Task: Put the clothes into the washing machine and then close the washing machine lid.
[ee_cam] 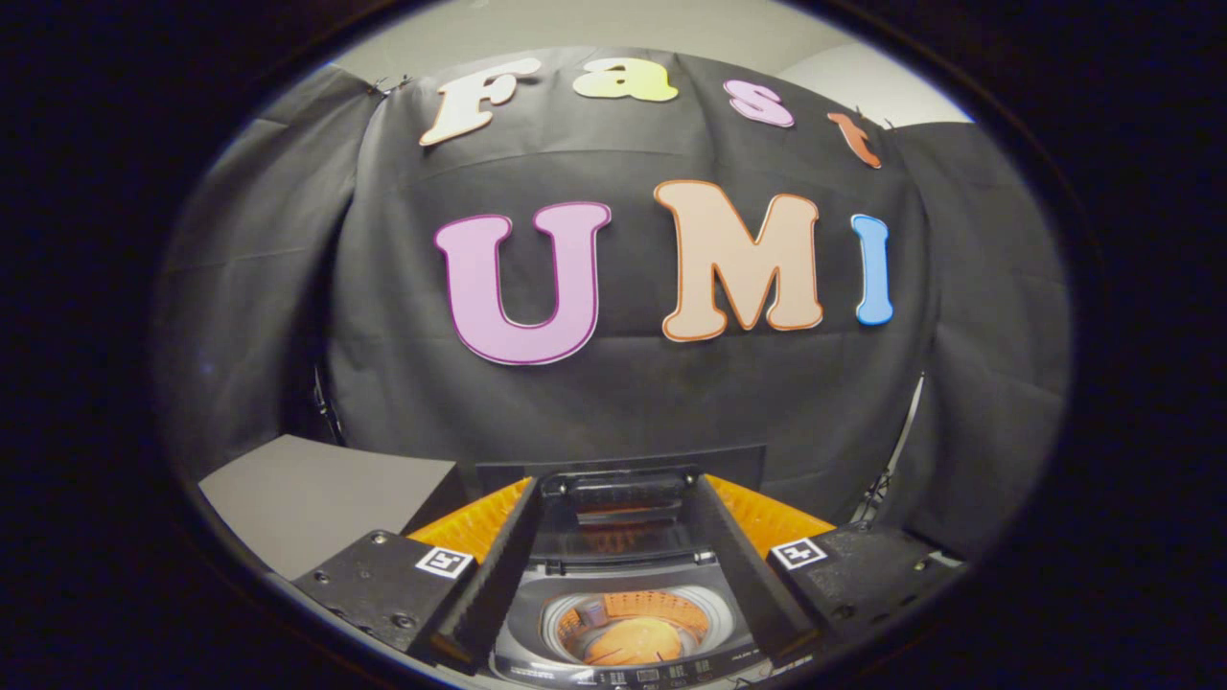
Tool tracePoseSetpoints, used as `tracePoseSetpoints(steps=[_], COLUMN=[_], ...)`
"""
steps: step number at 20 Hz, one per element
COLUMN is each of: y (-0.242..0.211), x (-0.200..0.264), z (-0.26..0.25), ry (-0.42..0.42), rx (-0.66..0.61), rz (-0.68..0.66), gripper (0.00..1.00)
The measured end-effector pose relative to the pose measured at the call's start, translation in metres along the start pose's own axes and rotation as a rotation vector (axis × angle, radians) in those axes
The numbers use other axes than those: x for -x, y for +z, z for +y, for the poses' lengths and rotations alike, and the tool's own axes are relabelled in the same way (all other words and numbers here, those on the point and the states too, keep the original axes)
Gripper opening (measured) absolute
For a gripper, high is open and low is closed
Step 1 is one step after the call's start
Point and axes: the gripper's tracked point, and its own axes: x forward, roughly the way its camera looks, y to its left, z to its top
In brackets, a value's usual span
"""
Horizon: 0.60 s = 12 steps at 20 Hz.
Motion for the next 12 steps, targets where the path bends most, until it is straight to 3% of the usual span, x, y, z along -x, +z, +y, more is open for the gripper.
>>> tracePoseSetpoints(steps=[6, 12], y=[0.010, 0.007], x=[-0.021, -0.073], z=[0.007, 0.012], ry=[0.004, -0.004], rx=[0.010, -0.019], rz=[-0.026, -0.032], gripper=[0.98, 0.97])
